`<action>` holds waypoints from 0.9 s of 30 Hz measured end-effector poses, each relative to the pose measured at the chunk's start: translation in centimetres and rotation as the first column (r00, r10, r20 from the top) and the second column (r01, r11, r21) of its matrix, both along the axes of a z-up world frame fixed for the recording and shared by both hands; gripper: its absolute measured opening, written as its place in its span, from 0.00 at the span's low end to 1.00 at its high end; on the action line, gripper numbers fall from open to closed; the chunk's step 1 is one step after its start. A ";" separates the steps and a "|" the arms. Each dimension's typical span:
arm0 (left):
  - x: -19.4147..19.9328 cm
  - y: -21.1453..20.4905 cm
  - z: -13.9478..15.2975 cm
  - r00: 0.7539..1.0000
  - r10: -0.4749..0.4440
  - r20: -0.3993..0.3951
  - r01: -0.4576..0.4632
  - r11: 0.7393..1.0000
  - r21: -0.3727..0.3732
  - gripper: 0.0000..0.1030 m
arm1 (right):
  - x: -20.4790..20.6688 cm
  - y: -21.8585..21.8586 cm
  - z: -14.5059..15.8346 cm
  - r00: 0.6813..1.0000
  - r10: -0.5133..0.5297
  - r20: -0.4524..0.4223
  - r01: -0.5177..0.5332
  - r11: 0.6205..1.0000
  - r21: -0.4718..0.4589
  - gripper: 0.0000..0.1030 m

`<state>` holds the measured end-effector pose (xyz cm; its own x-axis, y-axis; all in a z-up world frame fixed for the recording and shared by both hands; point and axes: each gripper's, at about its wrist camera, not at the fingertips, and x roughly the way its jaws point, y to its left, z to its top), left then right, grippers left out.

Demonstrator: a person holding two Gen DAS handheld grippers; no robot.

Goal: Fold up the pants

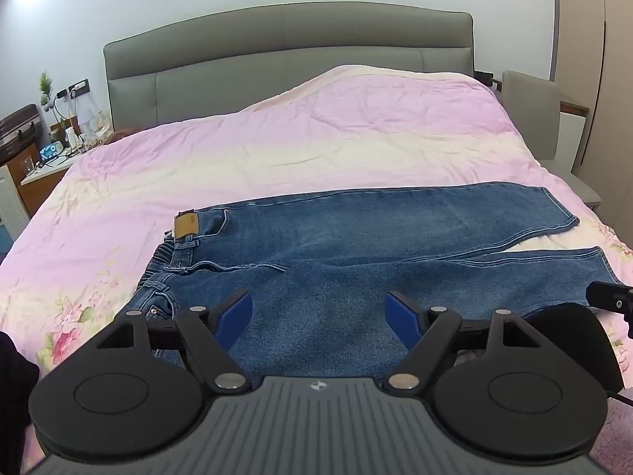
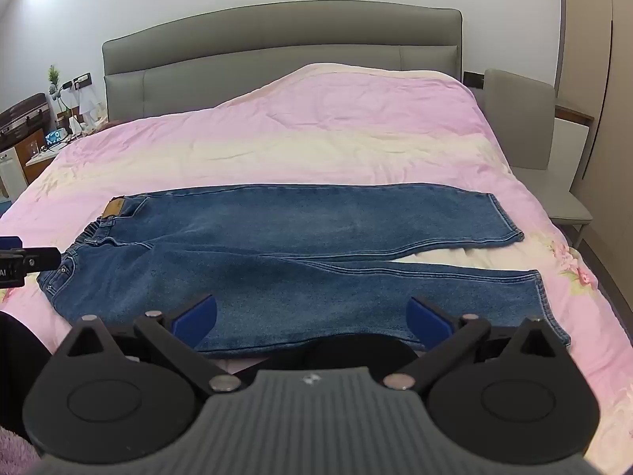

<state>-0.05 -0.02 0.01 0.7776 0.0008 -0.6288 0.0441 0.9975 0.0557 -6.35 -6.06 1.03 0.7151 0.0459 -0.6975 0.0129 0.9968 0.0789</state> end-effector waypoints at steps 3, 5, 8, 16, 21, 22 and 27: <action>-0.1 0.0 0.0 1.000 -0.002 0.002 0.002 1.000 -0.001 0.87 | 0.0 0.0 0.0 1.000 -0.001 0.011 0.001 1.000 0.002 0.95; -0.1 0.0 0.0 1.000 -0.001 -0.002 0.001 1.000 0.002 0.87 | 0.0 0.0 0.0 1.000 0.000 0.006 0.000 1.000 0.000 0.95; -0.1 -0.1 0.0 1.000 0.002 -0.002 -0.002 1.000 0.006 0.87 | 0.0 0.0 0.0 1.000 0.002 0.003 -0.002 1.000 -0.001 0.95; -0.1 0.9 0.1 1.000 0.003 -0.004 -0.003 1.000 0.009 0.87 | 0.2 -0.5 0.3 1.000 0.000 -0.001 0.000 1.000 -0.004 0.95; -0.1 0.8 0.0 1.000 0.003 -0.004 -0.003 1.000 0.010 0.87 | 0.1 0.0 0.4 1.000 0.001 0.000 -0.001 1.000 -0.015 0.95; -0.1 0.8 0.0 1.000 0.003 -0.004 -0.003 1.000 0.010 0.87 | 0.2 0.1 0.4 1.000 0.001 -0.001 -0.001 1.000 -0.016 0.95; -0.2 0.5 0.4 1.000 0.006 -0.003 -0.006 1.000 0.012 0.87 | 0.2 0.2 0.4 1.000 -0.001 0.000 0.001 1.000 -0.016 0.95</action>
<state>-0.24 0.50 0.44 0.7758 0.0127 -0.6309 0.0387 0.9970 0.0676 -6.15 -5.90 1.42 0.7151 0.0344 -0.6982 0.0137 0.9979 0.0632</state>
